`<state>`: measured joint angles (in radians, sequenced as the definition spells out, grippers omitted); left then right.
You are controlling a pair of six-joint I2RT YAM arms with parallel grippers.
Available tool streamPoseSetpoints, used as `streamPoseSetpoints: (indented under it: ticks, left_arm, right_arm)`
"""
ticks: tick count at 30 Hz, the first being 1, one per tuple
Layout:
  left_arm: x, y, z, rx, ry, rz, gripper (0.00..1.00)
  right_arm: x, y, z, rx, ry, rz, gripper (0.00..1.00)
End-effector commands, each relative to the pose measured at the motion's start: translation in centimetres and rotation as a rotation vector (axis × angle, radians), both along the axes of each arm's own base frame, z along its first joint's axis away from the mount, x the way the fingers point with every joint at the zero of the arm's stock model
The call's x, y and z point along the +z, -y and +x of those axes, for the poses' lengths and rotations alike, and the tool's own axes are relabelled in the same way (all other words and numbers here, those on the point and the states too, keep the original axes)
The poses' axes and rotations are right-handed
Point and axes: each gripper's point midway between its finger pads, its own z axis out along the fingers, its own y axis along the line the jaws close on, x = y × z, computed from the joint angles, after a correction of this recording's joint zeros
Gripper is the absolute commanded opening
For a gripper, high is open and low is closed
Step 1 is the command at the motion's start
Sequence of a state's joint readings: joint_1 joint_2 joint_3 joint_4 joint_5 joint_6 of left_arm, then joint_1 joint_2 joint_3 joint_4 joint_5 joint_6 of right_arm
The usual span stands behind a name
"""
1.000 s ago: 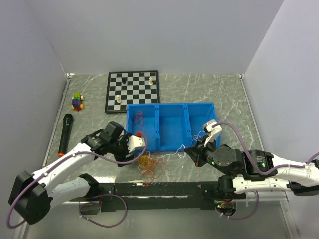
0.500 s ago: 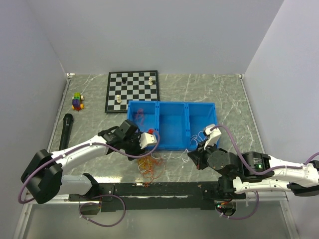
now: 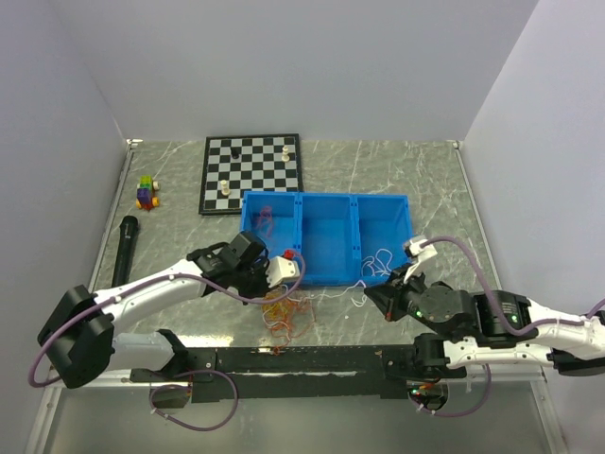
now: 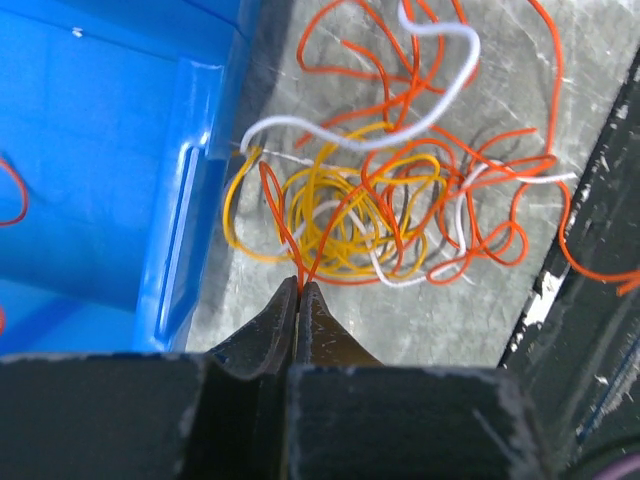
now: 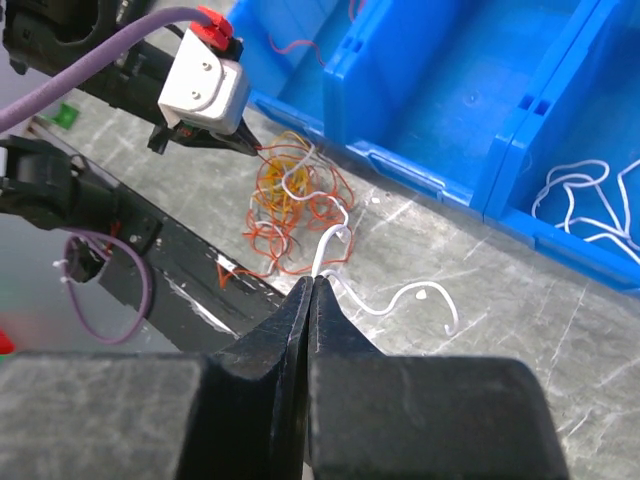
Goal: Untangle the cables
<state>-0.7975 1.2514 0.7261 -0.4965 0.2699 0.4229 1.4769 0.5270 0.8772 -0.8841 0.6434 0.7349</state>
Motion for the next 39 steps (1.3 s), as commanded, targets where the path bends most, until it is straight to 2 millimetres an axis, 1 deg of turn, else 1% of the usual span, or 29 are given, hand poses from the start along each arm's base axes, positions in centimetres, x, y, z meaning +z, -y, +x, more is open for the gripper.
streamPoseSetpoints:
  ticks: [1,3,5,8,11,16,17,18,19,23,27,33,36,39]
  left_arm:
    - [3.5,0.2,0.0,-0.010,0.044,-0.037,0.01]
    - [4.4,-0.7,-0.3,-0.016,0.053,-0.019,0.01]
    - [4.7,-2.0,-0.8,-0.012,0.061,0.015,0.01]
    - [3.7,-4.7,-1.3,-0.006,0.073,0.083,0.01]
    - [2.1,-7.6,-2.0,-0.014,0.087,0.168,0.01]
    - [0.8,-12.1,-2.9,-0.057,0.153,0.311,0.01]
    - [0.6,-13.1,-2.9,-0.057,0.180,0.339,0.01]
    - [0.3,-13.6,-3.2,-0.068,0.184,0.346,0.01]
    - [0.2,-14.4,-3.0,-0.060,0.210,0.374,0.01]
    - [0.7,-15.7,-2.4,-0.032,0.283,0.384,0.01]
    - [0.5,-16.8,-2.3,-0.039,0.311,0.434,0.01]
    - [-0.1,-18.6,-2.0,-0.071,0.351,0.534,0.01]
    - [-0.5,-18.8,-2.1,-0.082,0.363,0.539,0.01]
    - [-0.7,-18.7,-2.2,-0.084,0.369,0.524,0.01]
  right_arm:
    - [3.2,0.5,0.0,0.023,0.047,0.089,0.00]
    - [4.2,1.0,0.2,0.020,0.072,0.103,0.00]
    - [5.1,1.7,0.7,0.001,0.099,0.093,0.00]
    - [6.7,2.8,1.3,-0.024,0.144,0.088,0.00]
    - [9.0,3.9,1.9,-0.053,0.191,0.105,0.00]
    - [14.2,5.8,3.0,-0.096,0.300,0.137,0.00]
    - [15.8,6.1,3.2,-0.104,0.327,0.164,0.00]
    - [16.8,6.3,3.3,-0.105,0.352,0.172,0.00]
    - [17.7,6.4,3.4,-0.106,0.371,0.191,0.00]
    - [20.9,7.6,3.7,-0.122,0.439,0.239,0.00]
    - [23.5,10.0,4.0,-0.164,0.494,0.293,0.00]
    - [26.2,13.0,4.3,-0.213,0.541,0.319,0.00]
    - [27.8,14.6,4.5,-0.244,0.562,0.321,0.00]
    - [29.5,15.6,4.7,-0.265,0.585,0.336,0.00]
